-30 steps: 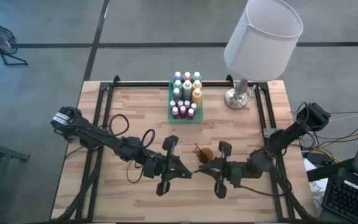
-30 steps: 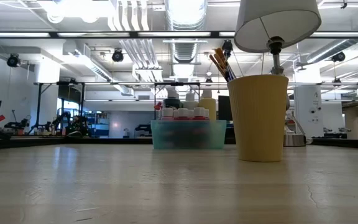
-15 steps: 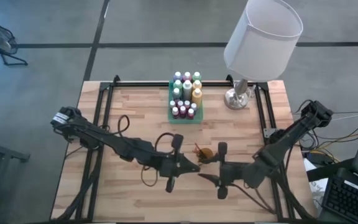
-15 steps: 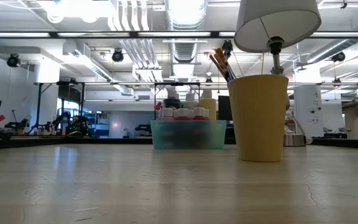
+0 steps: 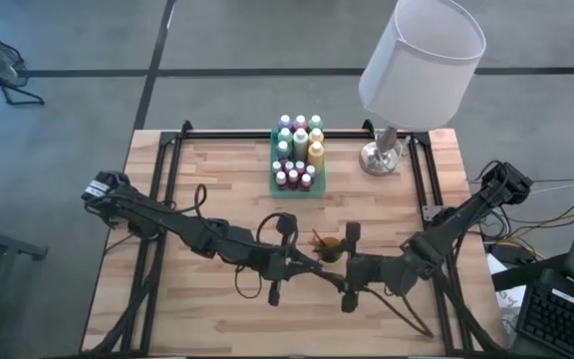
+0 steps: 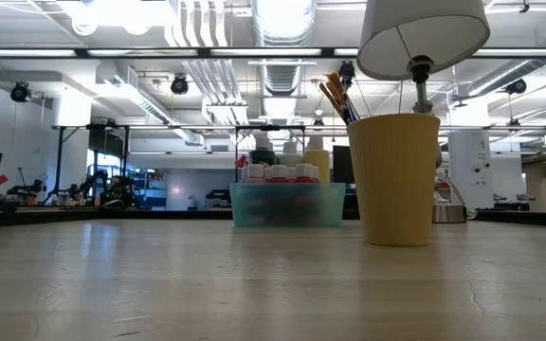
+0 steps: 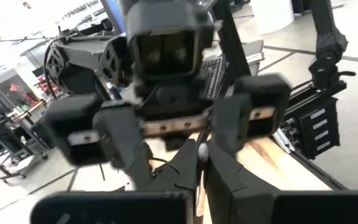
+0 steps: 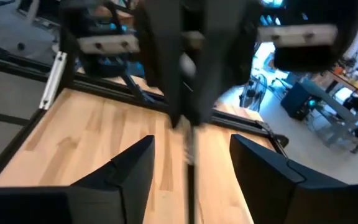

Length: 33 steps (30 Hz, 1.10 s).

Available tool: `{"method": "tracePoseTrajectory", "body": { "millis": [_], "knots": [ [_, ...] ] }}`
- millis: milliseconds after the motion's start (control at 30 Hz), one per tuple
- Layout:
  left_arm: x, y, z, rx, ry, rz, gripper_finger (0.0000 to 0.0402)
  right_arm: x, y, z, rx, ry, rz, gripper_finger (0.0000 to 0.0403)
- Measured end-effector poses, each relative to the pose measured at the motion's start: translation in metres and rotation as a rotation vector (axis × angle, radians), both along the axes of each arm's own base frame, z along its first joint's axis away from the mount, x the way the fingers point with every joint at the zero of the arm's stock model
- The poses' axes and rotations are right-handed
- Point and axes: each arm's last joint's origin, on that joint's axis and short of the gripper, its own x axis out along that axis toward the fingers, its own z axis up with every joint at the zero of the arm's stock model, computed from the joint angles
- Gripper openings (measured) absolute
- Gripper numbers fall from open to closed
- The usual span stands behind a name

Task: Pick & Place Paint Supplies
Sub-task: Put the silver paintbrush into the yellow cup

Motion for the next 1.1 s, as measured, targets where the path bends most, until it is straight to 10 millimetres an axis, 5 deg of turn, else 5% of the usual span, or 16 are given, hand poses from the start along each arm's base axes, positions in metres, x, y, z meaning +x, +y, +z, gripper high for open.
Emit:
{"method": "tracePoseTrajectory", "body": {
  "millis": [300, 667, 867, 1100],
  "knots": [
    [0.0033, 0.0046, -0.0018, -0.003, -0.001, 0.016, 0.0013, 0.0013, -0.0011, 0.0012, -0.016, -0.009, 0.004, 0.0152],
    [0.0039, 0.0058, -0.0016, -0.005, -0.004, 0.010, 0.0013, 0.0026, -0.0029, 0.0017, -0.039, -0.011, 0.002, 0.0021],
    [0.0038, 0.0052, -0.0016, -0.011, -0.004, -0.012, 0.0013, 0.0025, -0.0026, 0.0019, -0.043, -0.013, 0.005, 0.0015],
    [-0.0015, 0.0071, 0.0013, -0.029, 0.020, 0.039, 0.0127, 0.0008, -0.0036, 0.0033, -0.043, -0.013, -0.001, 0.0014]
  ]
}}
